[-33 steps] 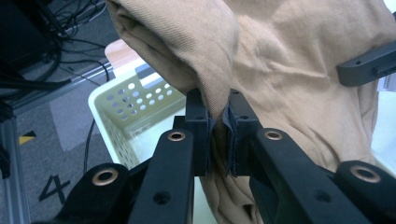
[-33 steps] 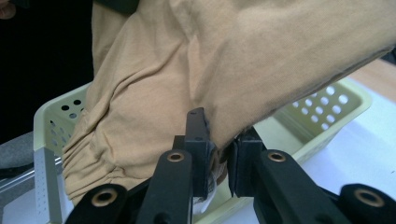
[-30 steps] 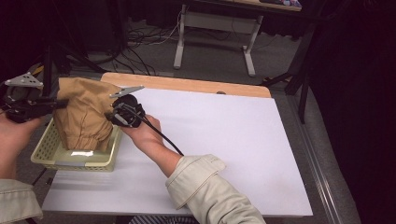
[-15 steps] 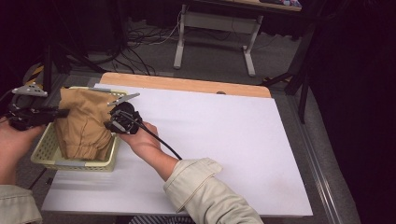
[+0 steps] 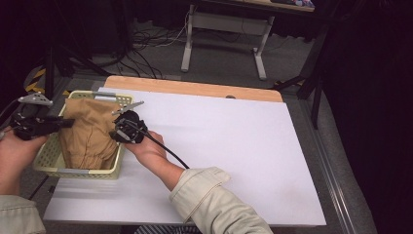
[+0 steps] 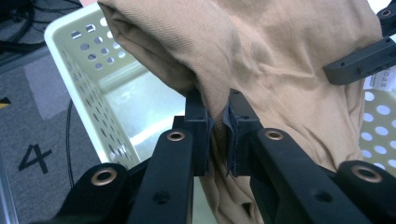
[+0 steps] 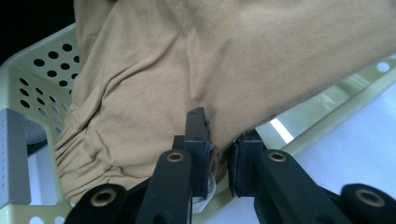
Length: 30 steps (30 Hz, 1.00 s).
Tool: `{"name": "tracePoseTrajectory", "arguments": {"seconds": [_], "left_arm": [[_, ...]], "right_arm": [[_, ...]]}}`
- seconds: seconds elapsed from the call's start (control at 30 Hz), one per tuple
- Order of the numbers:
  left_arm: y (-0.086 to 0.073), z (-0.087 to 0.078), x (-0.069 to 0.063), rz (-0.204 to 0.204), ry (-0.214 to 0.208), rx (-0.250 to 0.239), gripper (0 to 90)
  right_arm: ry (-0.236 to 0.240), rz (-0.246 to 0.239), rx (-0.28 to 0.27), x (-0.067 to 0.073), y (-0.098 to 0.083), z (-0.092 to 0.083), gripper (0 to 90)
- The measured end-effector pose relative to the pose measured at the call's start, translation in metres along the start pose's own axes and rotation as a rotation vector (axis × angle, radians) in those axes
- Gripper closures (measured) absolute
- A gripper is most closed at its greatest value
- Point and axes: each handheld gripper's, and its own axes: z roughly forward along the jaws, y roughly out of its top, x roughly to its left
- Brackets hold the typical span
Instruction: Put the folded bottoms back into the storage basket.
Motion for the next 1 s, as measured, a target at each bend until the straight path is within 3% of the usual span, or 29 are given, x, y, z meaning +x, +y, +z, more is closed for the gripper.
{"name": "tracePoseTrajectory", "arguments": {"seconds": [0.03,0.2,0.23,0.33,0.4,0.5,0.7,0.73,0.77,0.93,0.97,1.0], "left_arm": [[-0.001,0.001,-0.001,-0.015,-0.006,0.000,81.3],[0.001,0.003,-0.002,-0.015,0.004,0.001,80.6],[0.002,0.003,0.000,-0.003,0.030,-0.004,79.4],[0.002,0.002,0.000,-0.036,0.057,-0.021,67.3],[0.002,0.001,0.001,-0.050,0.079,-0.034,58.1],[0.004,0.000,0.001,-0.058,0.090,-0.049,51.8],[0.008,-0.001,-0.007,-0.069,0.073,-0.072,41.3],[0.009,-0.001,-0.010,-0.066,0.070,-0.077,38.9],[0.011,-0.002,-0.013,-0.065,0.065,-0.085,38.9],[0.026,-0.008,-0.039,-0.047,0.019,-0.167,31.2],[0.026,-0.008,-0.039,-0.047,0.019,-0.167,29.9],[0.028,-0.008,-0.045,-0.042,0.012,-0.181,27.9]], "right_arm": [[0.002,0.003,0.001,0.000,-0.001,0.001,80.2],[0.005,-0.002,0.006,-0.002,-0.002,0.001,74.7],[0.009,-0.004,0.001,-0.003,-0.002,0.000,68.8],[0.023,0.012,-0.039,-0.007,0.001,-0.007,48.0],[0.019,0.014,-0.074,-0.012,0.003,-0.015,42.4],[0.001,0.019,-0.126,-0.024,0.004,-0.029,36.6],[0.027,0.039,-0.162,-0.042,0.002,-0.054,29.4],[0.040,0.028,-0.198,-0.050,0.000,-0.070,24.8],[0.040,0.028,-0.198,-0.050,0.000,-0.070,24.8],[0.038,-0.028,-0.222,-0.061,-0.003,-0.106,11.7],[0.038,-0.028,-0.222,-0.061,-0.003,-0.106,11.7],[0.025,-0.051,-0.229,-0.065,-0.005,-0.122,8.7]]}}
